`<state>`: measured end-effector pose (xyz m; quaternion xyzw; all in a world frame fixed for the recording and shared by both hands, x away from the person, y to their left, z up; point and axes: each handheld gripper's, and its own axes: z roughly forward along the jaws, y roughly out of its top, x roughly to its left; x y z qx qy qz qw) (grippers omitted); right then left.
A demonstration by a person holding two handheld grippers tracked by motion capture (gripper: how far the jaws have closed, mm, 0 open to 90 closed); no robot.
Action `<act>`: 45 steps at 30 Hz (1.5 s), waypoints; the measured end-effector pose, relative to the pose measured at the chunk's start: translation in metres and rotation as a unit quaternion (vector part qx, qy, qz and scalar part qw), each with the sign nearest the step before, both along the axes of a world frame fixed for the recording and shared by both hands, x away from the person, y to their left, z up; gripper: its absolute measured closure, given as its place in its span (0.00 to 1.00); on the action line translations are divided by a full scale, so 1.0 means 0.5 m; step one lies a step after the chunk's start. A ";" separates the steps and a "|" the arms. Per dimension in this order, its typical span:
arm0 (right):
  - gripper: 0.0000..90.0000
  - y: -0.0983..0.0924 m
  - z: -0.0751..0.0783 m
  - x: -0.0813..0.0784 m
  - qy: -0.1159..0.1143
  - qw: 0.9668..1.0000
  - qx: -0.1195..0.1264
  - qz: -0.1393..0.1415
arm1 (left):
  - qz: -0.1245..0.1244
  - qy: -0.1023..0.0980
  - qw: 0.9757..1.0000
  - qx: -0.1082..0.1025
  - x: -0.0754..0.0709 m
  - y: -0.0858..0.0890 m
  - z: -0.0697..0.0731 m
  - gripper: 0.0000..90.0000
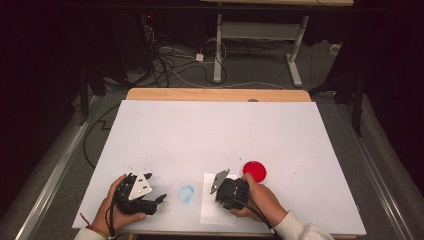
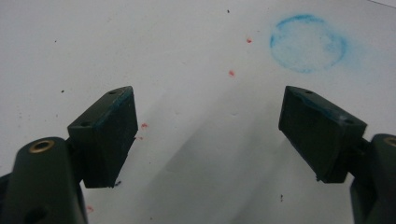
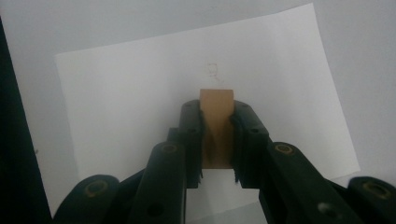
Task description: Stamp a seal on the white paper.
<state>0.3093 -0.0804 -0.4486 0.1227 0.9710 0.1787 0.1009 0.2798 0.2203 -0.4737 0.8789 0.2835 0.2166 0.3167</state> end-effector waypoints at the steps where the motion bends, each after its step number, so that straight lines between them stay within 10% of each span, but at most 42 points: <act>1: 0.85 0.000 0.000 0.000 0.000 1.000 0.000 0.000 | 0.001 -0.001 1.000 0.002 0.000 0.000 0.000 0.21; 45: 0.85 0.002 0.000 0.007 0.014 1.000 -0.005 -0.001 | -0.001 0.010 1.000 0.008 0.003 -0.004 -0.004 0.21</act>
